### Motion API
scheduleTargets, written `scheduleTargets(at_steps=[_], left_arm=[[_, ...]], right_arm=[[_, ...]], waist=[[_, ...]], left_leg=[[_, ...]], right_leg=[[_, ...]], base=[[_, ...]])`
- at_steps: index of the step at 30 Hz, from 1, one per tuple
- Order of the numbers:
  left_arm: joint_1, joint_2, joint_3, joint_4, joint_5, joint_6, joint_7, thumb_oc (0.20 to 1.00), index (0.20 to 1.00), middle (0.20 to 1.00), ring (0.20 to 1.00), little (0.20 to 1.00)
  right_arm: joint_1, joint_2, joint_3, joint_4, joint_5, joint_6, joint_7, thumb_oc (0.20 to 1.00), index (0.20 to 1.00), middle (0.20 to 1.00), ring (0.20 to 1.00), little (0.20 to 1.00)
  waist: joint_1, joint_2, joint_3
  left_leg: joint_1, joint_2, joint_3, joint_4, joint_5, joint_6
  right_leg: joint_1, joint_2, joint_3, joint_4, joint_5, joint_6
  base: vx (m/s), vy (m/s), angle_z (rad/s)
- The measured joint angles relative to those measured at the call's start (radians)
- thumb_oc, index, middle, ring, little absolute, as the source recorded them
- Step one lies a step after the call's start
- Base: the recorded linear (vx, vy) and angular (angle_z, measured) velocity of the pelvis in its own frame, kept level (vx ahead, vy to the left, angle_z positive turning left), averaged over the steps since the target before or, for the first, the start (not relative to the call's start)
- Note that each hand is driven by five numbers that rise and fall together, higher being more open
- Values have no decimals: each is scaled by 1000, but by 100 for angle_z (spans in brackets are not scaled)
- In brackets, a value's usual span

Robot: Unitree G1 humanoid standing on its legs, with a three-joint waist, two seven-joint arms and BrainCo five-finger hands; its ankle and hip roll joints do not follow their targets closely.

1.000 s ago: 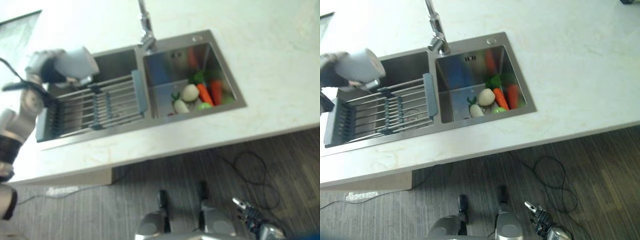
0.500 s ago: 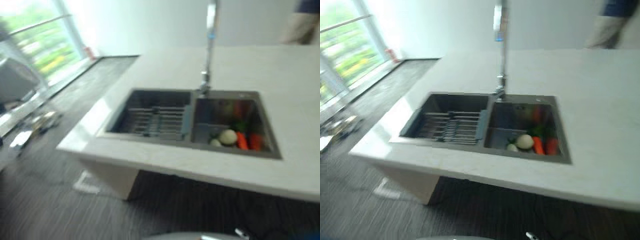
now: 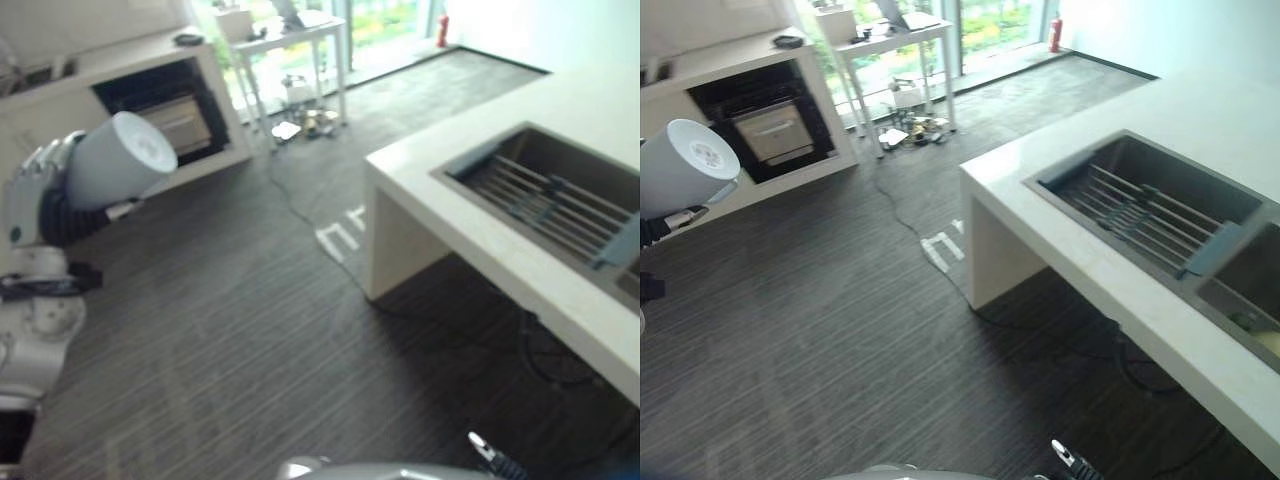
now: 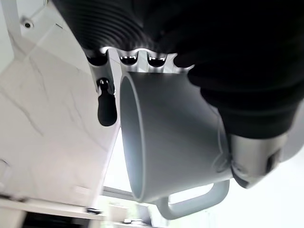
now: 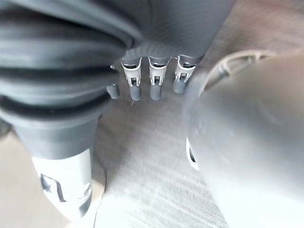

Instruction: Place the dishes in the dishwasher.

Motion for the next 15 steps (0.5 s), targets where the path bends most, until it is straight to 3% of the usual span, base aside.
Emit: scheduleTargets(at_steps=[1, 2, 3, 4, 5, 6, 7, 8, 9, 11, 12, 13, 14, 15], left_arm=[[-28, 13, -23, 2, 0, -2, -2, 200, 200, 200, 200, 200], [-127, 10, -114, 35, 0, -15, -6, 200, 200, 200, 200, 200], [-266, -2, -263, 83, -1, -25, -16, 200, 200, 200, 200, 200], [-312, 30, -329, 91, 0, -42, -21, 200, 200, 200, 200, 200], [-313, 58, -343, 82, 0, -58, -29, 200, 200, 200, 200, 200], [-313, 70, -352, 68, 0, -70, -41, 200, 200, 200, 200, 200], [-309, 53, -363, 62, 0, -71, -48, 200, 200, 200, 200, 200], [-300, 38, -372, 55, 2, -72, -57, 200, 200, 200, 200, 200], [-309, -26, -385, 37, 2, -70, -57, 200, 200, 200, 200, 200], [-354, -67, -448, 28, 4, -70, -61, 200, 200, 200, 200, 200], [-382, -124, -483, 26, 5, -91, -63, 200, 200, 200, 200, 200], [-380, -124, -484, 15, 25, -81, -81, 200, 200, 200, 200, 200], [-371, -127, -485, 1, 33, -73, -95, 200, 200, 200, 200, 200], [-364, -125, -490, -10, 32, -66, -99, 200, 200, 200, 200, 200]], right_arm=[[-9, -4, 1, 7, 1, -1, 2, 1000, 1000, 1000, 1000, 1000], [-14, -5, 0, 17, 6, -7, 6, 1000, 1000, 1000, 1000, 1000], [-14, -2, 25, 17, 22, -12, 14, 1000, 1000, 1000, 1000, 1000], [-18, -2, 65, 13, 21, -18, 19, 1000, 1000, 1000, 1000, 1000], [-23, 2, 70, 11, 20, -15, 28, 1000, 1000, 1000, 1000, 1000], [-21, 2, 63, 10, 20, -15, 39, 1000, 1000, 1000, 1000, 1000], [-17, -6, 48, 13, 20, -15, 47, 1000, 1000, 1000, 1000, 1000], [-15, -11, 34, 15, 20, -15, 51, 1000, 1000, 1000, 1000, 1000], [-11, -14, 34, 27, 20, -4, 59, 1000, 1000, 1000, 1000, 1000], [-12, 0, 38, 44, 18, 22, 59, 1000, 1000, 1000, 1000, 1000], [-25, 14, 43, 50, 17, 52, 58, 1000, 1000, 1000, 1000, 1000], [-35, 23, 43, 61, 17, 63, 56, 1000, 1000, 1000, 1000, 1000], [-34, 25, 43, 86, 16, 71, 55, 1000, 1000, 1000, 1000, 1000], [-39, 17, 43, 97, 17, 73, 52, 1000, 1000, 1000, 1000, 1000]], waist=[[0, 5, 1], [-8, 33, 7], [-62, 65, 4], [-89, 60, 7], [-94, 39, 13], [-88, 3, 12], [-101, -5, 9], [-107, -4, 7], [-119, 13, 3], [-146, 10, 1], [-184, -3, -1], [-184, -25, -3], [-180, -42, -12], [-171, -31, -14]], left_leg=[[-6, -5, -38, 9, 2, 13], [-10, 6, -121, 16, 11, 37], [-34, 40, -229, 29, 30, 28], [-43, 37, -277, 25, 33, 7], [-39, 25, -269, 10, 37, 0], [-35, -8, -240, -6, 37, 8], [-24, -38, -241, -10, 41, 14], [-8, -52, -255, -10, 26, 19], [14, -56, -276, -9, 7, 23], [38, -49, -338, 0, -20, 33], [53, -21, -383, 48, -66, -4], [71, -24, -358, 64, -80, -28], [85, -33, -331, 119, -105, -68], [72, -21, -294, 185, -114, -91]], right_leg=[[-27, 15, 79, 45, -34, 18], [-26, 117, 217, 76, -121, -2], [-26, 291, 371, 112, -214, -31], [-43, 368, 426, 116, -232, -15], [-70, 381, 415, 118, -238, -6], [-132, 386, 400, 101, -231, -26], [-159, 387, 398, 46, -202, -56], [-182, 390, 403, -12, -170, -64], [-196, 397, 418, -101, -119, -53], [-210, 420, 433, -188, -33, -32], [-211, 450, 427, -198, 6, -69], [-164, 439, 390, -221, 22, -101], [-113, 427, 366, -252, 88, -167], [-72, 434, 352, -268, 77, -182]], base=[[153, 255, 144], [166, 233, 220], [152, 144, 261], [158, 109, 227], [151, 72, 108], [151, 29, 59], [163, 0, 35], [206, -28, 34], [285, -91, 33], [412, -218, 80], [381, -249, 110], [437, -255, 114], [297, -135, 50], [339, -156, 61]])
